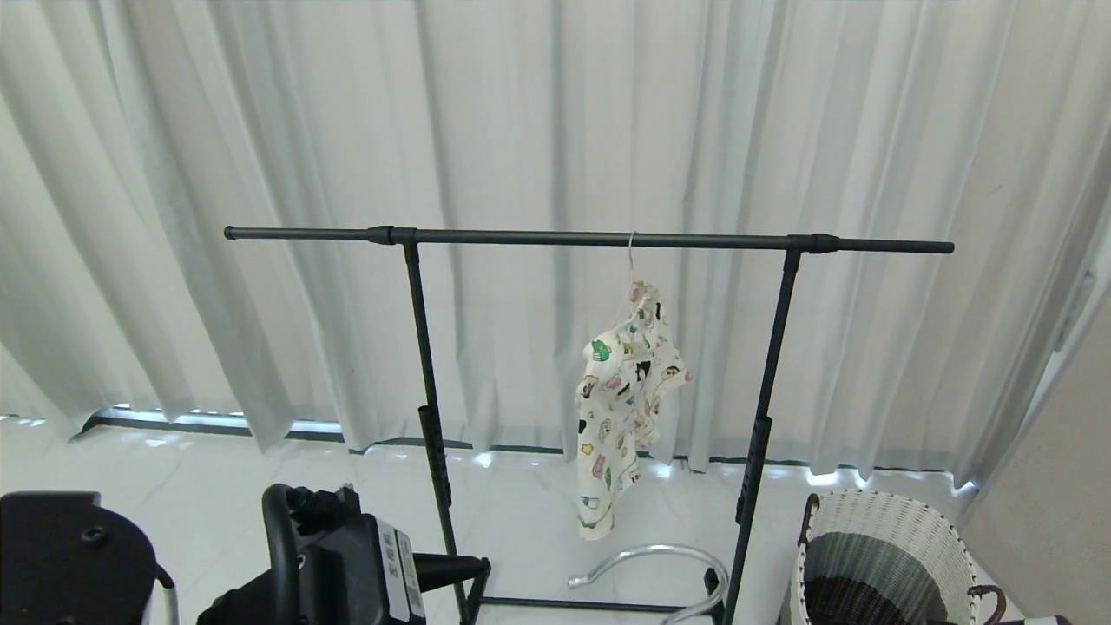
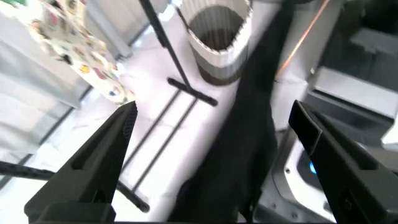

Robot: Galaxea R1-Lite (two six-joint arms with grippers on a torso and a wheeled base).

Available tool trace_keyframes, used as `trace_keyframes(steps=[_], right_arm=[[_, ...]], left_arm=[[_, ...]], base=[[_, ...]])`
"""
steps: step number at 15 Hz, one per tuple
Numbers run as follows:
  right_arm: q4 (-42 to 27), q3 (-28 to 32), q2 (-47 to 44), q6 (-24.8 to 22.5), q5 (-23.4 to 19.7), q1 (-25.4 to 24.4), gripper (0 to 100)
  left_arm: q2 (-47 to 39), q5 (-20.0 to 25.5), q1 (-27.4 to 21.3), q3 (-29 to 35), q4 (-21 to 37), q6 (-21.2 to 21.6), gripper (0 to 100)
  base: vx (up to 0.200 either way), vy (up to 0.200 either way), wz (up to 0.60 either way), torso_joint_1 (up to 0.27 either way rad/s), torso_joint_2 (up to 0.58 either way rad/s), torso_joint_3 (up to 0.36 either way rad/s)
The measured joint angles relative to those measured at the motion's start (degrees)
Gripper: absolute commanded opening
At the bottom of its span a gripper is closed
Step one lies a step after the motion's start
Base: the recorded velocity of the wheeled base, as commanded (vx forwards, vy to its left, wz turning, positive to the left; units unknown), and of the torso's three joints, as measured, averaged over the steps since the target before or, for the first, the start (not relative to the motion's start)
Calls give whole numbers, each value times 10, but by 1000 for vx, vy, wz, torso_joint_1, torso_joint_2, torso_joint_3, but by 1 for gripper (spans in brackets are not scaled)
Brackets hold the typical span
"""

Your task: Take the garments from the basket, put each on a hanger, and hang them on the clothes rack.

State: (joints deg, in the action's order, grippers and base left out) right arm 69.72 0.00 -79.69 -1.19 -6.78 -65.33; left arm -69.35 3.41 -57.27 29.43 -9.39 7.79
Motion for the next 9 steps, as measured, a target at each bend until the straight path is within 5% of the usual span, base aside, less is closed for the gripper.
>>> trace_keyframes(steps=[6,7,9], right_arm=[[-1,0,8,-6,0,-26,0],[-1,0,9,-8,0,-31,0],[0,0,11,-10,0,-34,0]], left_arm=[[22,40,0,-42,0,21,100],[22,45,0,-46,0,22,0],[23,67,0,-54,0,23,0]], base=[[0,0,0,0,0,0],[0,0,0,0,0,0],[0,0,0,0,0,0]])
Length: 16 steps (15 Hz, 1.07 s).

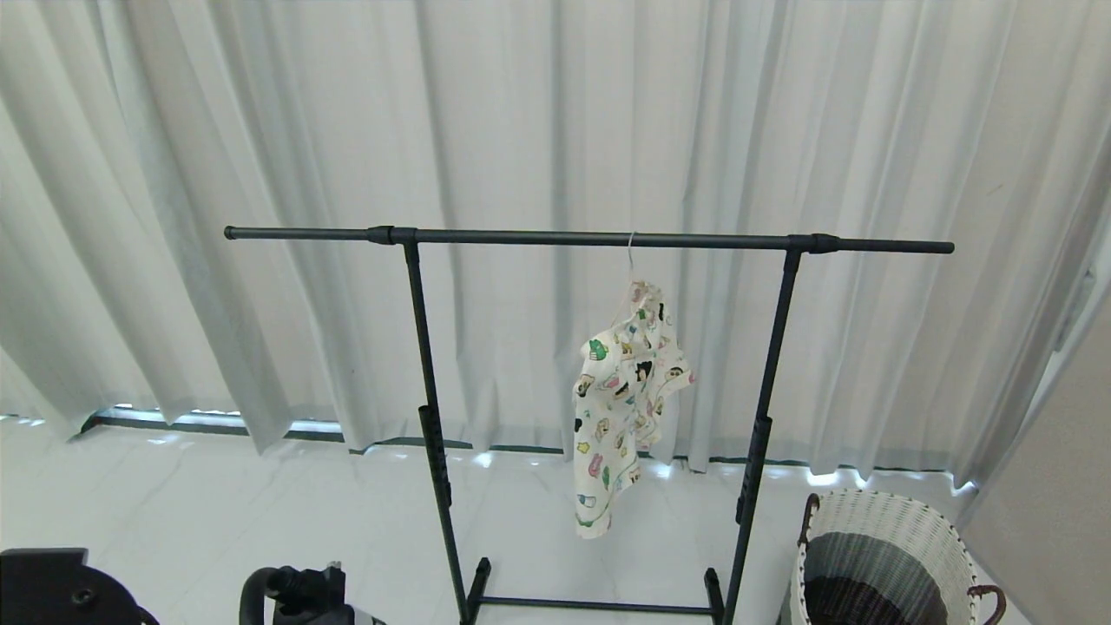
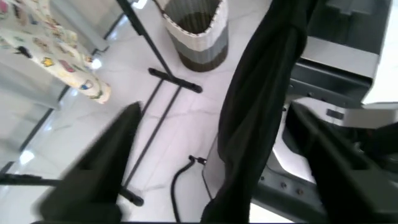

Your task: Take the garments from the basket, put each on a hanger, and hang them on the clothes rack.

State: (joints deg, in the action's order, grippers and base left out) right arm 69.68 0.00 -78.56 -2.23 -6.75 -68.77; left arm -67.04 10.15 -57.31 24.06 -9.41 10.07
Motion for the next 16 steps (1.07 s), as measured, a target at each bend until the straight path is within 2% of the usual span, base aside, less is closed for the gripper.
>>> trace_keyframes(steps=[4,8,9,13,16], right_arm=[[-1,0,2,0,0,-2,0],[-1,0,3,0,1,-1,0],[-2,0,3,0,2,-1,100],[-1,0,5,2,4,6,100],[-3,0,4,2,3,17,100]], left_arm=[[0,11,0,-21,0,23,0],[-1,11,0,-25,-1,23,0],[-2,11,0,-25,0,23,0],[-5,0,11,-35,2,23,0],[-7,-40,59,-55,1,23,0]], base=[[0,0,0,0,0,0],[0,0,0,0,0,0],[0,0,0,0,0,0],[0,0,0,0,0,0],[0,0,0,0,0,0]])
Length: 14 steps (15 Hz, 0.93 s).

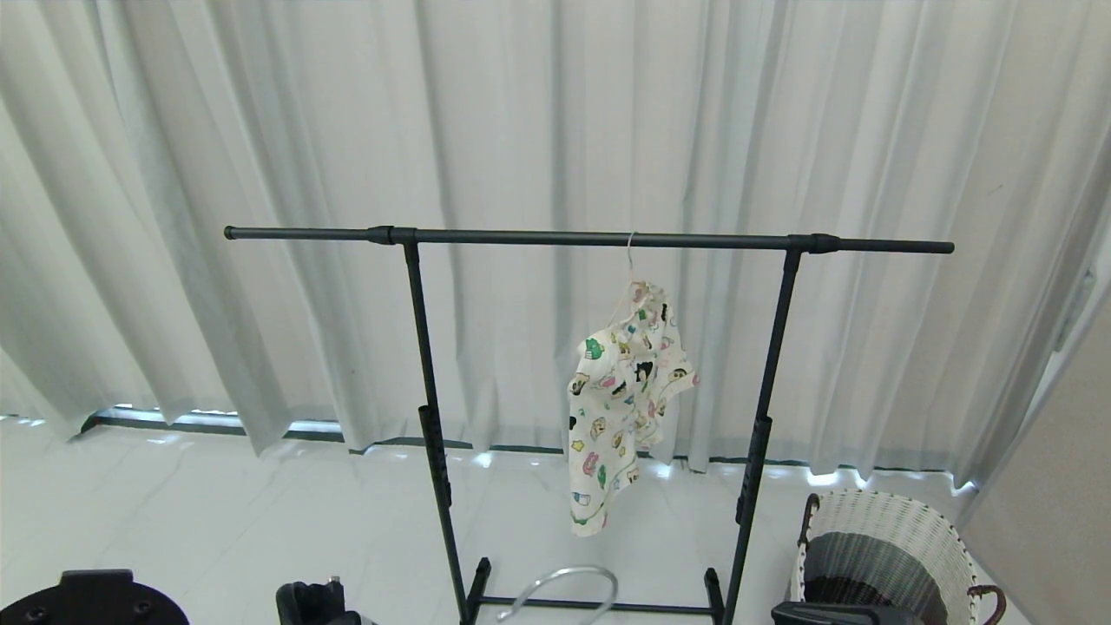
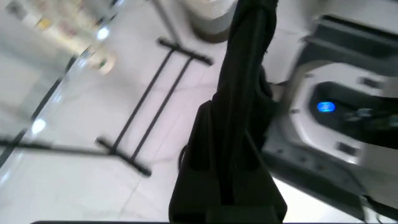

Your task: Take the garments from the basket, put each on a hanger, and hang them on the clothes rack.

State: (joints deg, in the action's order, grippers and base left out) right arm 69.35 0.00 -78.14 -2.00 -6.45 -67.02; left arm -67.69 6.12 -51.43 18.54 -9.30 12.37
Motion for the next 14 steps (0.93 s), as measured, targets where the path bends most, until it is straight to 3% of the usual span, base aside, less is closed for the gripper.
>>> trace_keyframes(steps=[2,4,6,10,14], right_arm=[[-1,0,-6,2,0,3,100],[-1,0,-25,25,0,8,100],[-1,0,-54,99,6,11,100],[-1,51,-153,274,67,19,100],[-1,165,-249,342,118,31,100]], left_arm=[[-3,-19,42,-5,0,-12,0],[-7,-31,75,30,-4,-74,0],[-13,-68,87,78,-7,-94,0],[-28,-77,92,114,-54,-79,0],[-40,-89,90,118,-77,-76,0]], base=[[0,0,0,0,0,0],[0,0,0,0,0,0],[0,0,0,0,0,0],[0,0,0,0,0,0],[0,0,0,0,0,0]])
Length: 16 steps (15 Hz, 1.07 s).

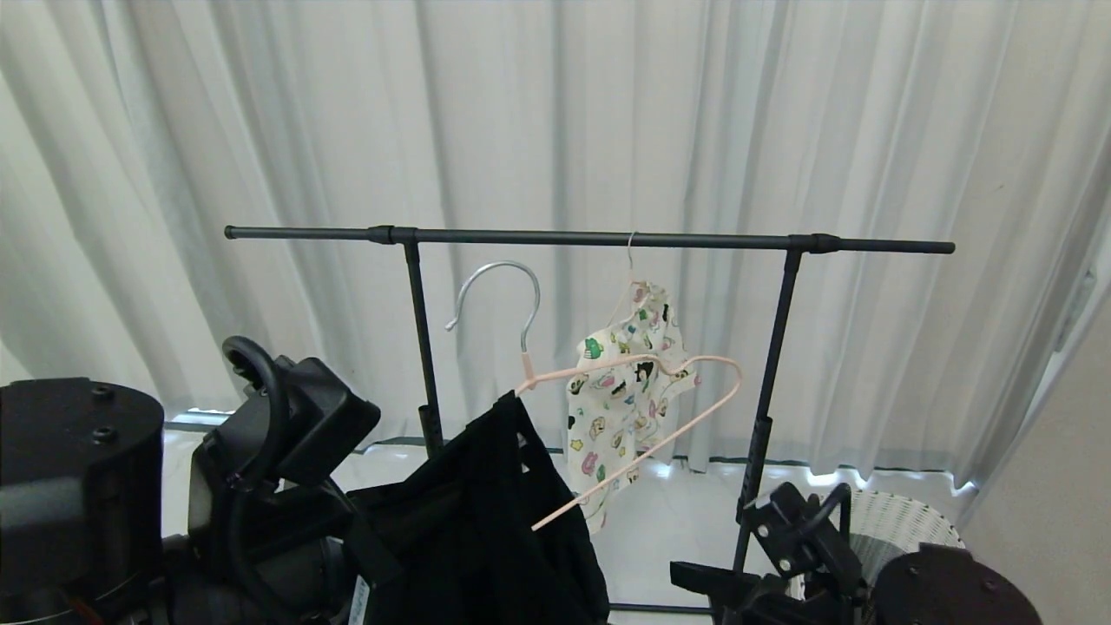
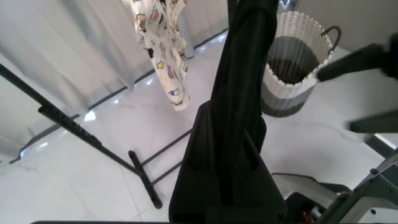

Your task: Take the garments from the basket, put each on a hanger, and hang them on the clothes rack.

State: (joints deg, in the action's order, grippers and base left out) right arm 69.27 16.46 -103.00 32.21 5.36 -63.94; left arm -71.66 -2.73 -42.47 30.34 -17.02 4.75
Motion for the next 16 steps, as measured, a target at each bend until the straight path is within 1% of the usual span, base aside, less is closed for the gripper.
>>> trace_keyframes(steps=[1,3,7,9,13,14,16], right_arm=[[0,22,-15,2,11,5,100],[0,46,-32,4,20,10,100],[0,75,-51,3,43,15,100],[0,78,-64,1,58,16,100],[-1,74,-93,-1,98,15,100],[0,72,-97,-4,109,20,100],[0,42,-103,-22,126,44,100]], left_arm=[[-3,0,-5,4,-7,-2,0],[-8,0,-16,6,-9,-2,0],[-16,0,-44,11,-10,-4,0],[-17,0,-52,14,-10,-4,0],[-18,0,-54,17,-10,-5,0],[-18,0,-53,16,-10,-5,0],[-18,-6,-50,13,-10,-4,0]], base=[[0,0,0,0,0,0],[0,0,0,0,0,0],[0,0,0,0,0,0],[0,0,0,0,0,0],[0,0,0,0,0,0],[0,0,0,0,0,0],[0,0,0,0,0,0]])
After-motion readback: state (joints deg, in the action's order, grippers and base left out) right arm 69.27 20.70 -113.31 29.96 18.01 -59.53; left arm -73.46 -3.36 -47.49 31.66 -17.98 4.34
